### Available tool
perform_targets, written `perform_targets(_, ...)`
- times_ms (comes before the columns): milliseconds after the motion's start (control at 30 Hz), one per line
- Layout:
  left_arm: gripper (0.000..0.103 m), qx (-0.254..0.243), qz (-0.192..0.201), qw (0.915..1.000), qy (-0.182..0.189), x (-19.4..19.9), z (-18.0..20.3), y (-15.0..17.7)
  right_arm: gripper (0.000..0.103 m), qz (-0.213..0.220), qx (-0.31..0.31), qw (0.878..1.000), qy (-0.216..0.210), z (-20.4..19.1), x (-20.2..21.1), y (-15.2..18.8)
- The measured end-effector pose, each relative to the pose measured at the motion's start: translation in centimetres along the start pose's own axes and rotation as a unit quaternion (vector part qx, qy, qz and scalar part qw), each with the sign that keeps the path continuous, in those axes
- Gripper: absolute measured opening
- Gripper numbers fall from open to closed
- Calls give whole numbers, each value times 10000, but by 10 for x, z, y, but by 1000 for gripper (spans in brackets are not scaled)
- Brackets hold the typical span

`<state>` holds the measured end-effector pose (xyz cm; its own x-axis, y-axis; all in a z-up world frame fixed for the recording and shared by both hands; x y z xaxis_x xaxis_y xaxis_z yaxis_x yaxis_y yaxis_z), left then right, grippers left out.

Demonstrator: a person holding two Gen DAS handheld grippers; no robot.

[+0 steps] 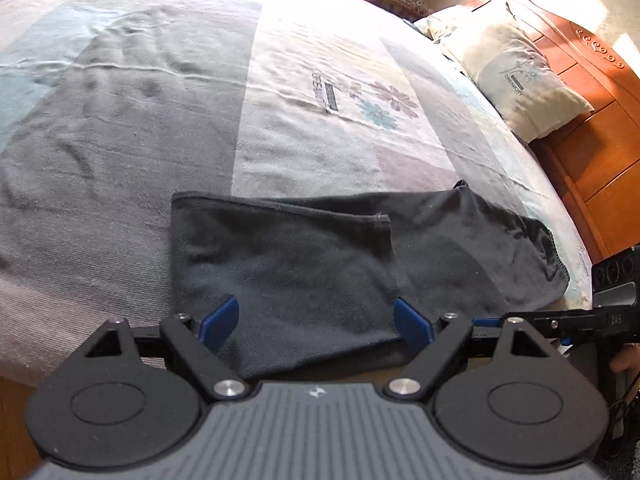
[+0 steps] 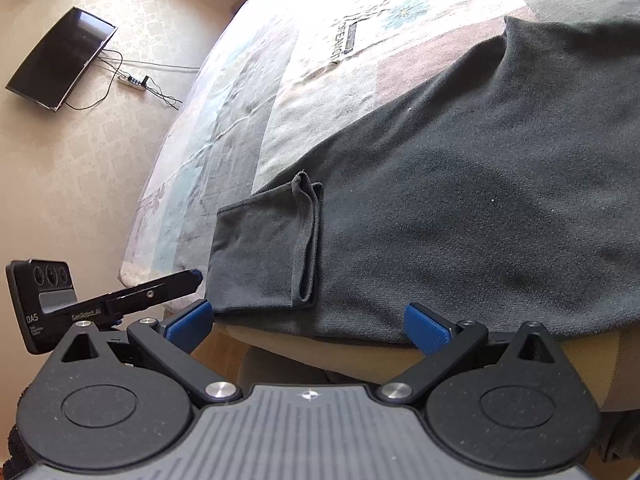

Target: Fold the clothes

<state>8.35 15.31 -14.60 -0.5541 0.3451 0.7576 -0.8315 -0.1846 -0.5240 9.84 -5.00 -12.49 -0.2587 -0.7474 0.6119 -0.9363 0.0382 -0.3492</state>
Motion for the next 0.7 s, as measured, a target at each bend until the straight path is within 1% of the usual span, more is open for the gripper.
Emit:
perform_targets(67, 84, 6, -219, 9997, -104, -12, -4, 10, 103, -27, 95, 9999, 35, -2, 1, 3)
perform_targets(167, 85, -107, 21, 9998, -158, 1, 0, 11, 103, 70, 191, 9998, 92, -1, 6, 1)
perform_targets(233, 85, -401, 352, 9981, -315, 20, 5, 7, 103, 146, 172, 9997, 102, 2, 9, -2)
perform_targets(267, 85, -695, 494, 9951, -496, 27, 7, 7, 103, 166, 149, 9997, 91, 3, 9, -3)
perform_targets(300, 86, -1001, 560, 9905, -761, 32, 9, 10, 103, 169, 142, 9997, 75, 3, 8, -3)
perform_targets(333, 86, -1305, 626, 9841, -1025, 36, 10, 13, 103, 171, 135, 9997, 59, 3, 8, -3)
perform_targets(367, 86, -1629, 654, 9752, -1351, 37, 10, 17, 103, 152, 147, 9998, 51, 2, 7, -2)
perform_targets(400, 86, -1982, 624, 9621, -1768, 34, 8, 22, 103, 134, 159, 9998, 42, 1, 7, -2)
perform_targets(433, 86, -2329, 593, 9459, -2180, 31, 6, 28, 103, 119, 176, 9998, 36, 0, 6, -1)
perform_targets(467, 86, -2588, 536, 9331, -2441, 27, 5, 33, 103, 107, 190, 9998, 33, -1, 6, 0)
perform_targets(567, 85, -2998, 285, 9187, -2555, 14, 3, 45, 103, 106, 192, 9997, 66, -1, 6, 0)
perform_targets(633, 85, -3305, 246, 9060, -2634, 10, 6, 46, 103, 130, 150, 9998, 93, 1, 7, -1)
perform_targets(700, 85, -3451, 238, 8988, -2692, 8, 7, 42, 103, 153, 115, 9998, 111, 2, 7, -2)
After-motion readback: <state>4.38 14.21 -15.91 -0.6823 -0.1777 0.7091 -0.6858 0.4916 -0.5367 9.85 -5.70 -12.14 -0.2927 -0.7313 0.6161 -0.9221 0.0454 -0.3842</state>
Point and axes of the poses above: each gripper's, at about its wrist camera, not at the fingertips, and x roughly against the way its jaws point, z to its right, y to its underside, the point moved 7 cm from there along -x, roughly the way its jaws point, and after that the axes turned 4 degrees about z, right-handed, at the moved point
